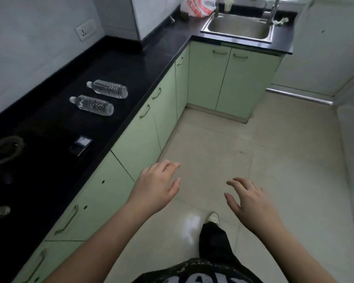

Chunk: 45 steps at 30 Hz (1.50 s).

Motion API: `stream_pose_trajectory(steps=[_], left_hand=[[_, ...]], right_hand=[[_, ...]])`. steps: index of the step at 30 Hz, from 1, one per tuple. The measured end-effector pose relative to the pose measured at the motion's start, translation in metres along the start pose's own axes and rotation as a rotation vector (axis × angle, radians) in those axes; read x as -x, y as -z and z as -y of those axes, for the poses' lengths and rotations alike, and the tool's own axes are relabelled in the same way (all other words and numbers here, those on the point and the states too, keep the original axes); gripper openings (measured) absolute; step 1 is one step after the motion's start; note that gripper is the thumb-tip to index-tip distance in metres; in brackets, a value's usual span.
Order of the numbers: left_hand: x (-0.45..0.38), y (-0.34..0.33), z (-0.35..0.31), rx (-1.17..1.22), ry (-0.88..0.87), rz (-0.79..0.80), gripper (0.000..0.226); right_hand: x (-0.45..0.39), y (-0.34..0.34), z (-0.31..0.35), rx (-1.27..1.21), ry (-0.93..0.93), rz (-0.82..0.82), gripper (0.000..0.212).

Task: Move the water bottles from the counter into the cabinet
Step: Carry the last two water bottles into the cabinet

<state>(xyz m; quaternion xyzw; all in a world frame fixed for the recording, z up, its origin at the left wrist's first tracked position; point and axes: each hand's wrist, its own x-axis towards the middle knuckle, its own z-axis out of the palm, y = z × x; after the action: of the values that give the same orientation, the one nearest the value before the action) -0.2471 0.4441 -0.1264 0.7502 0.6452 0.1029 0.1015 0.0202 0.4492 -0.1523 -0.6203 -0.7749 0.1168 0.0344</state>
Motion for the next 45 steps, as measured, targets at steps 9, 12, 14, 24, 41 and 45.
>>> stream_pose_trajectory(steps=[9, 12, 14, 24, 41, 45], left_hand=[[-0.131, -0.002, 0.013, -0.023, 0.199, 0.027, 0.046], [-0.153, 0.005, 0.026, 0.01, 0.281, -0.031, 0.045], [-0.157, 0.008, 0.04, 0.013, 0.337, -0.08, 0.044], [-0.176, 0.004, 0.167, -0.138, 0.587, -0.253, 0.039], [-0.291, 0.0, 0.365, -0.083, 0.78, -0.184, 0.048], [-0.302, -0.004, 0.384, -0.045, 0.968, -0.203, 0.053]], right_hand=[[-0.175, 0.021, -0.052, 0.023, 0.133, 0.095, 0.038], [-0.232, 0.024, -0.047, 0.083, 0.235, 0.159, 0.039], [-0.267, 0.023, -0.032, 0.109, 0.3, 0.194, 0.04], [-0.412, -0.015, 0.112, 0.151, 0.649, 0.259, 0.043], [-0.562, -0.054, 0.307, 0.22, 0.919, 0.227, 0.048], [-0.596, -0.068, 0.33, 0.169, 0.942, 0.214, 0.065]])
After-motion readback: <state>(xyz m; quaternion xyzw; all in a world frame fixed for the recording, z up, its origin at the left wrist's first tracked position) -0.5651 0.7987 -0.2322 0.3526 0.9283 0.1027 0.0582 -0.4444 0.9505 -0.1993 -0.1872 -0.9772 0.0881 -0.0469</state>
